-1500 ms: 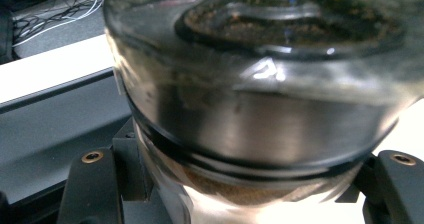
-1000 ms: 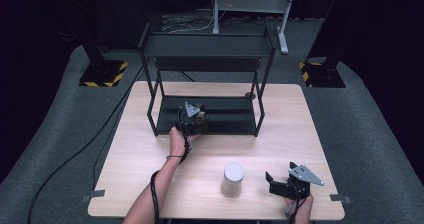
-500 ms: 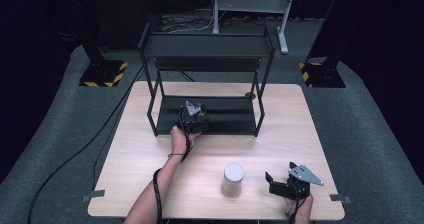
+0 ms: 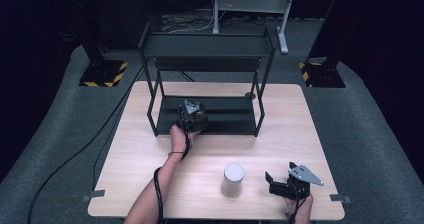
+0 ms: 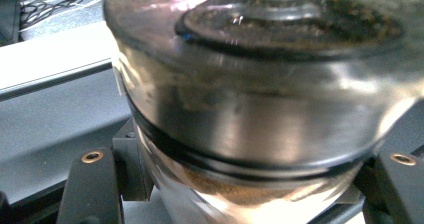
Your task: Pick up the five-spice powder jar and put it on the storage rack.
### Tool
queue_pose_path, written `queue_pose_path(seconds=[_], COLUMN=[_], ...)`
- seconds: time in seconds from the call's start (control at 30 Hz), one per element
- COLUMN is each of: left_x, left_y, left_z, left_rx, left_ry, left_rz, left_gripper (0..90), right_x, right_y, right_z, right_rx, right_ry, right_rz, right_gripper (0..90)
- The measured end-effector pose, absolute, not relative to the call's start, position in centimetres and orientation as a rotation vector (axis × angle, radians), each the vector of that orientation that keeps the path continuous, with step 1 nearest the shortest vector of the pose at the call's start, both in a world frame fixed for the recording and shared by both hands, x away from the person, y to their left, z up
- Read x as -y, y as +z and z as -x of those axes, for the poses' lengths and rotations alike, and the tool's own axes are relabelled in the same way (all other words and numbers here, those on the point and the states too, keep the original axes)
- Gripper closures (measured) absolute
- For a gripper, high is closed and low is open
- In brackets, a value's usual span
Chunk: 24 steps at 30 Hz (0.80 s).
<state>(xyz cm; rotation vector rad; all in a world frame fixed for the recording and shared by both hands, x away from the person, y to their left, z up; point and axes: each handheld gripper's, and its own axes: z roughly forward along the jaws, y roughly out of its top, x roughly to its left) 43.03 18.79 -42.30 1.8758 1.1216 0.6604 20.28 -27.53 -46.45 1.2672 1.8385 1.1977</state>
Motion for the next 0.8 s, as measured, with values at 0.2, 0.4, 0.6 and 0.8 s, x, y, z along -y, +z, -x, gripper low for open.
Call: queue_pose_path(seconds=[0.2, 0.4, 0.6, 0.8], left_x=[-18.5, -18.5, -18.9, -19.0], left_y=[-42.3, -42.7, -43.1, -43.7], left_z=[-43.5, -43.7, -43.8, -43.6], left_rx=[-1.123, -1.14, -1.148, -1.146], left_ry=[0.653, 0.651, 0.631, 0.63], left_rz=[-1.884, -1.877, -1.854, -1.822], left_gripper=[31.3, 31.3, 31.3, 31.1], right_x=[27.6, 27.6, 27.6, 27.5], right_y=[-46.4, -46.4, -46.5, -46.5], right_z=[-20.3, -20.3, -20.3, -20.3], right_rx=[-1.839, -1.84, -1.837, -1.836], right_ry=[1.199, 1.2, 1.202, 1.199], right_rz=[-1.268, -1.27, -1.268, -1.269], right_gripper=[0.0, 0.0, 0.0, 0.0])
